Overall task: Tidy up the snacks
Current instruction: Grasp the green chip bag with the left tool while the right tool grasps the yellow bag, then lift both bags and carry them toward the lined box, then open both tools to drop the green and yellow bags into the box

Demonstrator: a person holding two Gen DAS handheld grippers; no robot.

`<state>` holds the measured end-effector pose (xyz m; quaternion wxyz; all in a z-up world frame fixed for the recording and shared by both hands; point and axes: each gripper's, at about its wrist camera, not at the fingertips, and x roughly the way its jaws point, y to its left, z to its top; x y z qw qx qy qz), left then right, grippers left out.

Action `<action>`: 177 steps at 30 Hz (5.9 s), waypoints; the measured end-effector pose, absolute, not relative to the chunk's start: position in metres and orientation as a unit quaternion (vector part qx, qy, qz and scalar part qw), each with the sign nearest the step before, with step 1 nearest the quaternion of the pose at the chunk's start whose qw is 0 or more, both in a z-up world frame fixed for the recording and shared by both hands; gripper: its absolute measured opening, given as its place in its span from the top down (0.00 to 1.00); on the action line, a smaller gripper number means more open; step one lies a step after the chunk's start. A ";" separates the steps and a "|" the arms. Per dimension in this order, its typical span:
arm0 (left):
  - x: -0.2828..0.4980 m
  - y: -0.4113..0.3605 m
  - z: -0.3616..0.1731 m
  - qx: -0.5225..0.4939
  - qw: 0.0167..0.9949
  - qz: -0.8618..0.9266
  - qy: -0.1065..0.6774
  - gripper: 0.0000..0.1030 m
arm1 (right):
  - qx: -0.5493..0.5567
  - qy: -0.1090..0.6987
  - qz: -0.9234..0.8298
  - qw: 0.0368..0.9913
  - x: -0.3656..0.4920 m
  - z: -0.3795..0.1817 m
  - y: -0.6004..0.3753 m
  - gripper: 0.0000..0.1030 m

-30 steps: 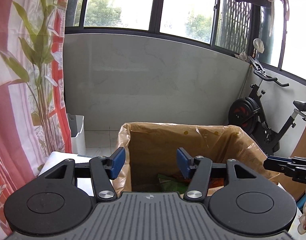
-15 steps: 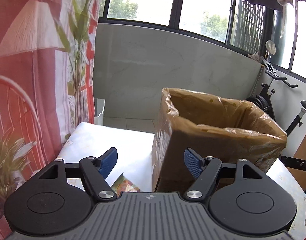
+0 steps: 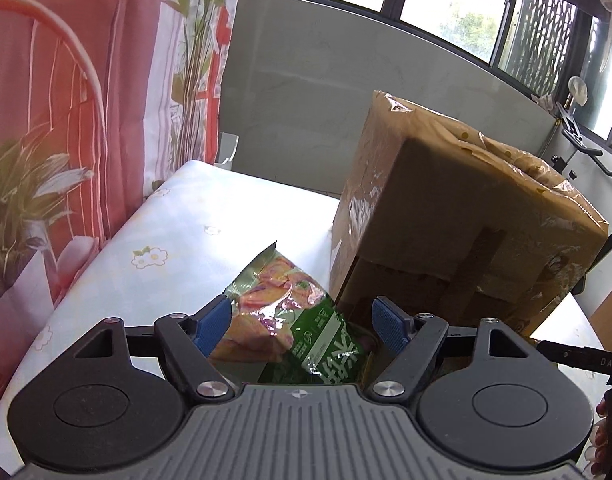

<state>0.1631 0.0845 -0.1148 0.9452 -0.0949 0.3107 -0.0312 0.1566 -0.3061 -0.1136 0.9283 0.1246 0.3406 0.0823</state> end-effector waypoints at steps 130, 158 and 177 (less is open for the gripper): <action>0.304 -0.064 -0.015 0.000 0.993 -0.030 0.118 0.27 | 0.060 0.100 0.096 0.988 0.151 0.012 -0.345 0.18; 0.293 -0.013 0.000 -0.040 0.987 -0.067 0.143 0.77 | 0.037 0.235 0.117 0.964 0.280 0.009 -0.296 0.14; 0.380 -0.054 -0.035 0.029 0.930 -0.113 0.350 0.83 | 0.058 0.228 0.134 0.963 0.262 0.010 -0.317 0.14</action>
